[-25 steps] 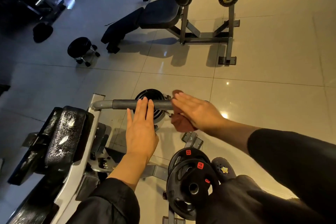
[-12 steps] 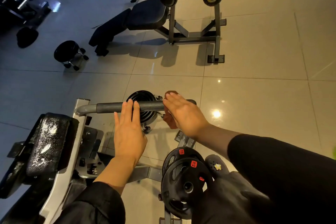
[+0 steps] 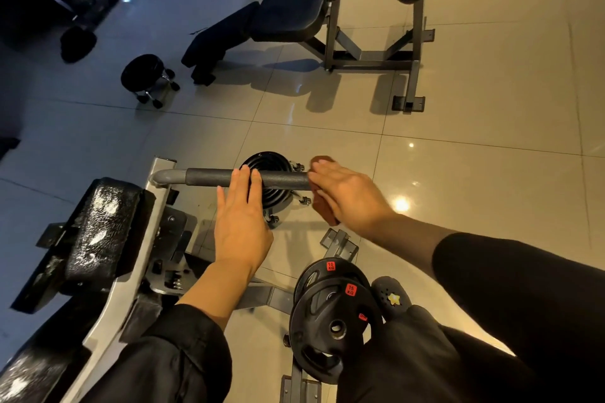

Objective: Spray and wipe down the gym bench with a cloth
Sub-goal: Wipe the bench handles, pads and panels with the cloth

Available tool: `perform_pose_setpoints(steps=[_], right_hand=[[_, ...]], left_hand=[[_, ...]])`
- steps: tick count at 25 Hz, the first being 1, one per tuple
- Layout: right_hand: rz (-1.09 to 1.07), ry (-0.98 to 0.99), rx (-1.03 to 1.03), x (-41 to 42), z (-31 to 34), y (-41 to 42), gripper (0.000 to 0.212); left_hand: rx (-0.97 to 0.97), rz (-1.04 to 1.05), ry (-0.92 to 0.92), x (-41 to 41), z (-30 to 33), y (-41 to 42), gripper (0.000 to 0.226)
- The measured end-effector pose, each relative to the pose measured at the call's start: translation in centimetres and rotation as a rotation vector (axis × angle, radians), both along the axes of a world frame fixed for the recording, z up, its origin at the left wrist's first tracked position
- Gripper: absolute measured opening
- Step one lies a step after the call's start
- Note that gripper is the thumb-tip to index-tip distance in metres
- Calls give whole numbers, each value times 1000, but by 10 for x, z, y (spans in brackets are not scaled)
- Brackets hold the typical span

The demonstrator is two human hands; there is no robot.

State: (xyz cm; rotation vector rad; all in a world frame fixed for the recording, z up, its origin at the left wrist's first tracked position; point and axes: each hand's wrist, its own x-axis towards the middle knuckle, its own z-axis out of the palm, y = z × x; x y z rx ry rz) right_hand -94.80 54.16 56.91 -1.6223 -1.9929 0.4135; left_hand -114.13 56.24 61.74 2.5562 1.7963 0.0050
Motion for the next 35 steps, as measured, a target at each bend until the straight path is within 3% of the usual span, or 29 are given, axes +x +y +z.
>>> perform_pose_setpoints(steps=[5,10,15,20,24,29,35], right_hand=[[153,-30,0,-51,27,39,43],[176,-91,-46,5,2,23,53],[94,-118,112,-14,-4,28,42],[196,-38,242,-62,18,53,36],[259,-29,191,-111,36,79,23],[278,-61,296,-64,9,59,44],[185,-78,292,-28,-12,48,36]], left_hand=[[-48,-3,35,-1,2,1,87],[-8,17,3,-28,17,8,87],[-25,188,56,-61,26,28,91],[5,236,46,-55,27,32,91],[2,237,96,-54,29,31,92],[-13,239,108,-45,26,19,92],[-34,260,56,-43,26,19,94]])
